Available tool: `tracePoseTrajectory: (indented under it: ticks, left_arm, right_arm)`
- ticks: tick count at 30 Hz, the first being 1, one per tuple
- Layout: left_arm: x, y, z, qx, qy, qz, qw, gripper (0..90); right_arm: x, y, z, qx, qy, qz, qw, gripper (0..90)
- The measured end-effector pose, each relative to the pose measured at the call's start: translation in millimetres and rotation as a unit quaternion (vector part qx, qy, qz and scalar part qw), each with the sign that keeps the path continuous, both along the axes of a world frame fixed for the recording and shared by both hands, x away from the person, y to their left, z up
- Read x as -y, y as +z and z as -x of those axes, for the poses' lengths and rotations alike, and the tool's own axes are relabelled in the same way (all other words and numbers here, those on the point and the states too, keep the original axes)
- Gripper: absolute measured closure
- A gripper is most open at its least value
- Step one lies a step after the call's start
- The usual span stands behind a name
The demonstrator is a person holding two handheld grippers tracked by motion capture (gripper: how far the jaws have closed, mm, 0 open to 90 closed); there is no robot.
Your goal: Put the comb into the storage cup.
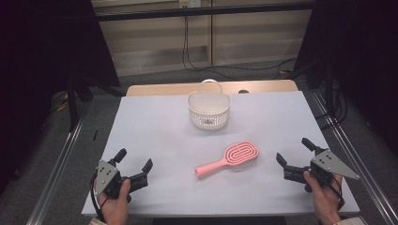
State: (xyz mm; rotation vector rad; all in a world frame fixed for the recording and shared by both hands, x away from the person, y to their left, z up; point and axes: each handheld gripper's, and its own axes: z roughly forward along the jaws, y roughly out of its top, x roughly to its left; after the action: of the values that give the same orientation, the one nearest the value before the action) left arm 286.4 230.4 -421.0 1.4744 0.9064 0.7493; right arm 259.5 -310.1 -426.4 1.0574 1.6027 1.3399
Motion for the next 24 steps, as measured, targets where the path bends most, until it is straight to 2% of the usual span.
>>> tracePoseTrajectory:
  ticks: [6,12,18,24]
  left_arm:
    - [-0.5,0.1,0.2,-0.002,0.002,-0.001,1.0,2.0]
    - [0.5,-0.2,-0.4,-0.007,0.006,0.005,0.9999,2.2]
    - [1.8,-0.7,-2.1,-0.011,0.005,-0.002,0.9999,3.1]
    - [2.2,-1.3,-2.6,-0.017,0.007,0.002,0.9998,3.1]
  right_arm:
    - [0.8,-0.5,-0.8,-0.003,0.0,0.004,1.0,0.6]
    - [2.3,-1.5,-1.4,-0.003,0.01,-0.003,0.9999,0.6]
    - [2.8,-2.5,-0.7,0.0,0.009,-0.012,0.9999,0.4]
    - [2.1,-2.6,-0.4,0.0,0.019,-0.02,0.9996,0.3]
